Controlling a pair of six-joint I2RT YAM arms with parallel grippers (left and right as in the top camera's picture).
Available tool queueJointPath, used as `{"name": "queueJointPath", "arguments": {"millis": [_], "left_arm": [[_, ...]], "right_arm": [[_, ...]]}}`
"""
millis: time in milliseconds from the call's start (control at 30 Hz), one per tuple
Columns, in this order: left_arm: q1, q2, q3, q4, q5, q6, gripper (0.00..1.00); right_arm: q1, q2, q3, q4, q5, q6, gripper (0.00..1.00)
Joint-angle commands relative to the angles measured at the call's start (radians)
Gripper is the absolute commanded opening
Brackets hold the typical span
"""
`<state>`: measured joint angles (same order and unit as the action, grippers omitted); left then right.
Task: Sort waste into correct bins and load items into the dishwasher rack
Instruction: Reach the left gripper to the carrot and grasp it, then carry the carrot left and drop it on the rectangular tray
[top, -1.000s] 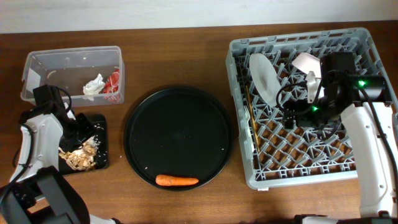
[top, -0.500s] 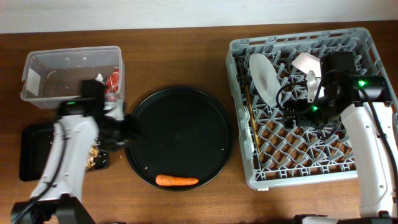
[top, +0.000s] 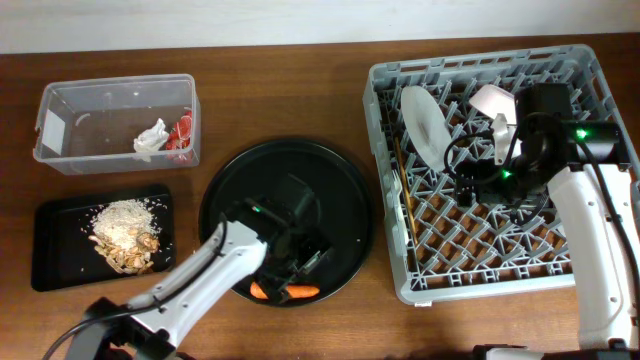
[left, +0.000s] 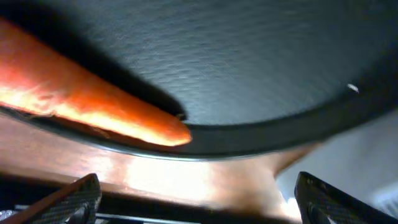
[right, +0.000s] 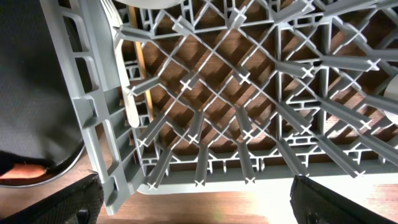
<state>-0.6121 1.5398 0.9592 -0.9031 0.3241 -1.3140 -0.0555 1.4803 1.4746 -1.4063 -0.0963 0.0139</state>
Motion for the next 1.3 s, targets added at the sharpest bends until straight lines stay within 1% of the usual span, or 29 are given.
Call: {"name": "queueJointPath", "arguments": {"millis": [0, 67, 200, 367, 433, 467, 533, 567, 633, 667, 700, 733, 800, 900, 1067, 1167, 1200, 1267], "left_arm": [[-0.02, -0.012, -0.016, 0.001, -0.093, -0.137, 0.99], [-0.02, -0.012, -0.023, 0.002, -0.13, -0.145, 0.99], [-0.02, -0.012, -0.081, 0.019, -0.17, -0.232, 0.99], [-0.02, -0.012, -0.176, 0.152, -0.219, -0.242, 0.99], [-0.02, -0.012, -0.197, 0.19, -0.267, -0.242, 0.98], [-0.02, -0.012, -0.202, 0.206, -0.31, -0.242, 0.96], [-0.02, -0.012, -0.203, 0.213, -0.362, -0.241, 0.89], [-0.02, -0.012, -0.203, 0.214, -0.378, -0.241, 0.82], [-0.02, -0.012, -0.203, 0.214, -0.385, -0.241, 0.76], [-0.02, -0.012, -0.203, 0.214, -0.387, -0.241, 0.68], [-0.02, -0.012, -0.203, 0.214, -0.404, -0.241, 0.57], [-0.02, -0.012, -0.203, 0.214, -0.41, -0.241, 0.51], [-0.02, -0.012, -0.203, 0.215, -0.411, -0.241, 0.43], [-0.02, -0.012, -0.203, 0.215, -0.411, -0.241, 0.4], [-0.02, -0.013, -0.202, 0.215, -0.435, -0.241, 0.26], [-0.007, -0.014, -0.201, 0.214, -0.46, -0.24, 0.24], [0.01, -0.019, -0.201, 0.215, -0.463, -0.226, 0.24], [0.054, -0.039, -0.19, 0.214, -0.475, -0.156, 0.22]], "right_arm": [[-0.004, 0.002, -0.003, -0.001, -0.006, -0.005, 0.99], [-0.004, 0.002, -0.003, -0.002, -0.006, -0.005, 0.99], [-0.004, 0.002, -0.003, -0.004, -0.006, -0.005, 0.99], [-0.004, 0.002, -0.003, -0.005, -0.006, -0.005, 0.99], [-0.004, 0.002, -0.003, -0.005, -0.006, -0.005, 0.99], [-0.004, 0.002, -0.003, -0.005, -0.006, -0.005, 0.99], [-0.004, 0.002, -0.003, -0.005, -0.006, -0.005, 0.99], [-0.004, 0.002, -0.003, -0.005, -0.006, -0.005, 0.99], [-0.004, 0.002, -0.003, -0.005, -0.006, -0.005, 0.99], [-0.004, 0.002, -0.003, -0.005, -0.006, -0.005, 0.99], [-0.004, 0.002, -0.003, -0.005, -0.006, -0.005, 0.99], [-0.004, 0.002, -0.003, -0.005, -0.006, -0.005, 0.99], [-0.004, 0.002, -0.003, -0.005, -0.006, -0.005, 0.99], [-0.004, 0.002, -0.003, -0.004, -0.006, -0.005, 0.99], [-0.004, 0.002, -0.003, -0.005, -0.005, -0.005, 0.99], [-0.004, 0.002, -0.003, -0.005, -0.005, -0.005, 0.99], [-0.004, 0.002, -0.003, -0.005, -0.005, -0.005, 0.99], [-0.004, 0.002, -0.003, -0.005, -0.005, -0.005, 0.99]]}}
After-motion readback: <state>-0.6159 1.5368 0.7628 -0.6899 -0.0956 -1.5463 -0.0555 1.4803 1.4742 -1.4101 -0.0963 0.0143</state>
